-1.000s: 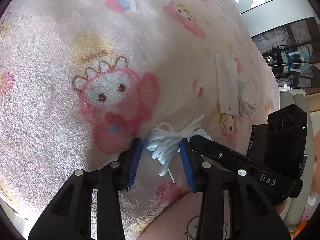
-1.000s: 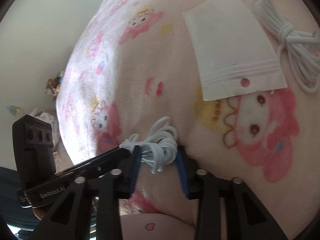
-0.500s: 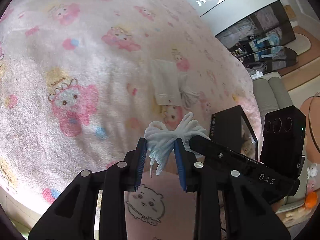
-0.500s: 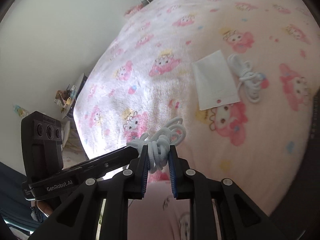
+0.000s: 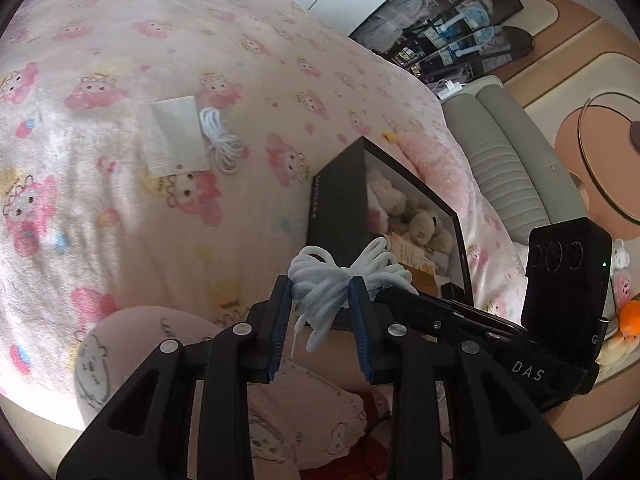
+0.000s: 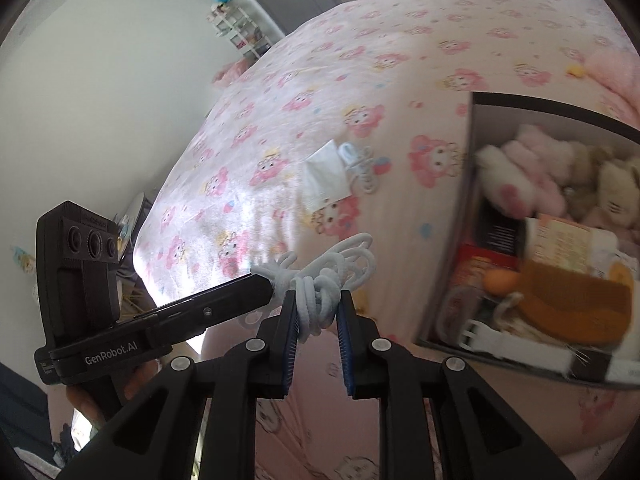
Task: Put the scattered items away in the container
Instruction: 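Lift the cable bundle and carry it over the black box, then lower the cable bundle into the box and open the right tool, then move the right tool back over the clear zip bag on the blanket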
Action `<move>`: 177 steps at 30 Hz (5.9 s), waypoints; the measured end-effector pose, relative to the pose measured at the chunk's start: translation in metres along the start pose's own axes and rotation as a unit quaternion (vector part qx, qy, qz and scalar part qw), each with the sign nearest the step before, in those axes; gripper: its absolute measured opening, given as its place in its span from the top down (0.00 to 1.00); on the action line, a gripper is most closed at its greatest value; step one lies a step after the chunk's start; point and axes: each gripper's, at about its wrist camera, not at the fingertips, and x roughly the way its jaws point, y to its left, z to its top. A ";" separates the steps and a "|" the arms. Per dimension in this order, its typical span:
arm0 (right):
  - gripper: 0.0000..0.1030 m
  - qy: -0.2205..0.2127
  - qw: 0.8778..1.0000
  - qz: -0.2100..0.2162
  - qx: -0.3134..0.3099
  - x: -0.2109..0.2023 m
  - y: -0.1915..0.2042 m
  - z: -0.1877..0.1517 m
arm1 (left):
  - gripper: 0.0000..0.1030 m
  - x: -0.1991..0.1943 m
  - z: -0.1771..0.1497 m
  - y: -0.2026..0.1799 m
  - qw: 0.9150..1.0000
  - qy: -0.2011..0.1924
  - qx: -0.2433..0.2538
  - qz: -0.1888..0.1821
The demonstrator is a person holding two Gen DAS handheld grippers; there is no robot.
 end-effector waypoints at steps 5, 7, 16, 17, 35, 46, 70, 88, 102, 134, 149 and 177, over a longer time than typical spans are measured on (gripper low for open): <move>0.85 -0.022 0.999 -0.018 0.019 -0.031 -0.026 -0.012 | 0.73 0.021 -0.010 -0.035 0.999 0.023 0.022 -0.004; 0.85 -0.028 0.999 -0.022 0.027 -0.040 -0.035 -0.016 | 0.73 0.029 -0.012 -0.048 0.999 0.032 0.032 -0.004; 0.85 -0.058 0.995 -0.058 0.062 -0.074 -0.080 -0.025 | 0.73 0.073 -0.007 -0.097 0.995 0.069 0.075 -0.009; 0.85 -0.060 0.994 -0.063 0.065 -0.077 -0.085 -0.025 | 0.73 0.079 -0.006 -0.102 0.994 0.072 0.080 -0.009; 0.84 -0.057 0.985 -0.106 0.127 -0.084 -0.225 0.015 | 0.73 0.208 0.034 -0.172 0.981 0.131 0.136 0.033; 0.84 -0.082 0.969 -0.182 0.148 -0.103 -0.237 0.009 | 0.84 0.199 0.027 -0.168 0.987 0.105 0.114 0.040; 0.73 -0.045 0.966 -0.216 0.132 -0.085 -0.243 0.010 | 0.84 0.244 0.033 -0.194 0.982 0.151 0.108 0.015; 0.74 -0.028 0.961 -0.247 0.119 -0.074 -0.243 0.011 | 0.84 0.257 0.041 -0.186 0.981 0.165 0.092 0.037; 0.61 -0.126 0.952 -0.249 0.130 -0.131 -0.182 -0.006 | 0.67 0.134 0.015 -0.226 0.978 0.046 0.198 0.045; 0.61 -0.150 0.949 -0.273 0.054 -0.139 -0.053 -0.036 | 0.67 0.023 -0.021 -0.184 0.980 -0.013 0.198 0.032; 0.61 -0.109 0.970 -0.216 -0.012 -0.069 0.001 -0.002 | 0.68 -0.018 0.004 -0.108 0.983 -0.047 0.137 0.109; 0.61 0.056 0.990 -0.129 0.034 0.199 0.005 0.093 | 0.67 0.057 0.109 0.159 0.987 0.005 -0.105 0.123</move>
